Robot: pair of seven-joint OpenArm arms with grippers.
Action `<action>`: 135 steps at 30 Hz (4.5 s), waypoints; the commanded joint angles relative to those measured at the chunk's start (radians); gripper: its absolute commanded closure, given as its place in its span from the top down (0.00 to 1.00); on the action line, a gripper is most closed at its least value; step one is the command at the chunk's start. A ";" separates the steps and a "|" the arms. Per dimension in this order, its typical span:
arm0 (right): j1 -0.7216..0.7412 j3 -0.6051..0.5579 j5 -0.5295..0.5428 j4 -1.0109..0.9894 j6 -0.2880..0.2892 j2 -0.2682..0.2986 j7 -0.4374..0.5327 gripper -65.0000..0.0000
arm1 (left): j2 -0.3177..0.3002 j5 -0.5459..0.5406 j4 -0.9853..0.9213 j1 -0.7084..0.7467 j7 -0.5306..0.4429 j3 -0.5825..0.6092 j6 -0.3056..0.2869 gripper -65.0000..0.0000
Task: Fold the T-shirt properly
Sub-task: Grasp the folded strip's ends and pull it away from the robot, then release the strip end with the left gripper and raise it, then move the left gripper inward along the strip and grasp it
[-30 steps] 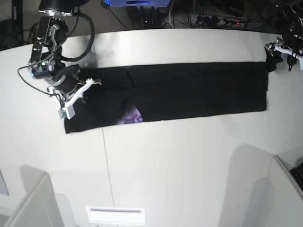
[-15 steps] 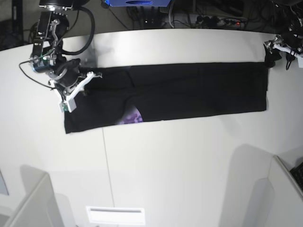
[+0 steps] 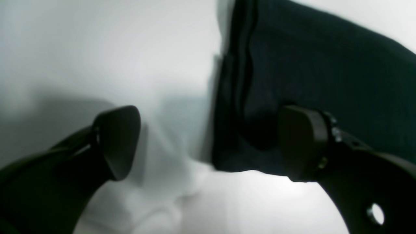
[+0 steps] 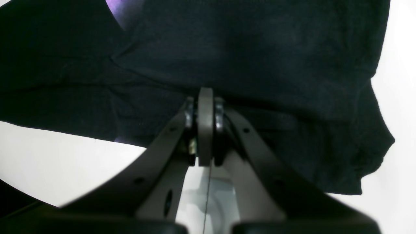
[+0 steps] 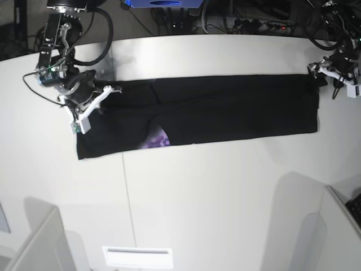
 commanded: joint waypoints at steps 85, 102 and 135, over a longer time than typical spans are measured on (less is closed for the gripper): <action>-0.064 0.015 0.177 0.087 0.141 -0.011 0.022 0.00 | 0.085 -0.022 0.519 0.084 -0.018 0.626 0.205 0.00; -0.031 0.015 0.177 0.053 0.141 -0.014 0.022 0.00 | 0.085 -0.023 0.529 0.067 -0.018 0.707 0.256 0.00; -0.017 0.015 0.177 0.051 0.141 -0.017 0.016 0.00 | 0.087 -0.025 0.527 0.088 -0.018 0.762 0.257 0.00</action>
